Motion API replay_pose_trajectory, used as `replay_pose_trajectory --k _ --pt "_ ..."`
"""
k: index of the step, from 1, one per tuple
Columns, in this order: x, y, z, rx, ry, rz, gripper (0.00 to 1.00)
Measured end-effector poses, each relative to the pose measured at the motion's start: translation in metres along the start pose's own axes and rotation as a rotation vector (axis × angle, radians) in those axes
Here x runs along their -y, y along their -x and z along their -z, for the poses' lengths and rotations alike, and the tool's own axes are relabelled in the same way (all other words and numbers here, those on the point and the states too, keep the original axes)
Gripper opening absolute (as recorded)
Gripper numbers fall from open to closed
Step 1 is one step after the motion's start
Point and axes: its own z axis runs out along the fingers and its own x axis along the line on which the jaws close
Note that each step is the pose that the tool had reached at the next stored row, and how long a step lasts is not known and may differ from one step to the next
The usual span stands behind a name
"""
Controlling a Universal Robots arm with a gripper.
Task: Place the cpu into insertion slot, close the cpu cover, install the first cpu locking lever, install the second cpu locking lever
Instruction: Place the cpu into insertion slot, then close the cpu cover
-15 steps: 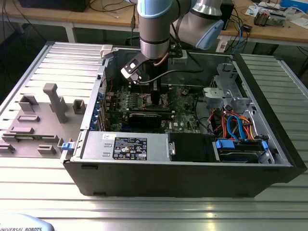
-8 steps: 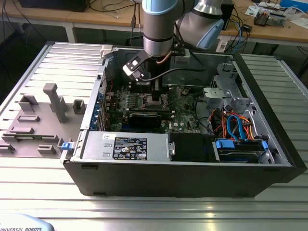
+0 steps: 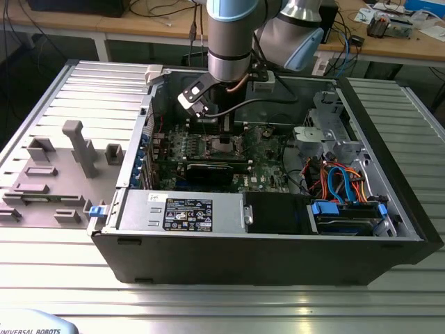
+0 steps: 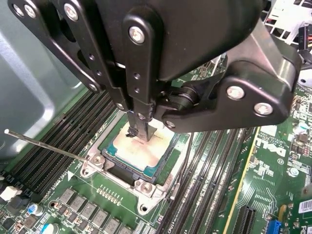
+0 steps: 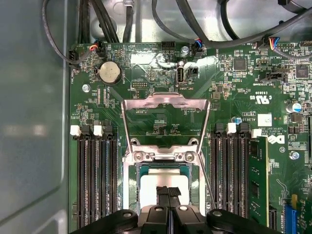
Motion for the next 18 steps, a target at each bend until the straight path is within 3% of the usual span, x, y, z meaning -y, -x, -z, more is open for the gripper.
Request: replay_pose_trajectory --k 18 --pt "-0.0001 0.0000 0.0000 0.0001 -0.0097 0.000 0.11"
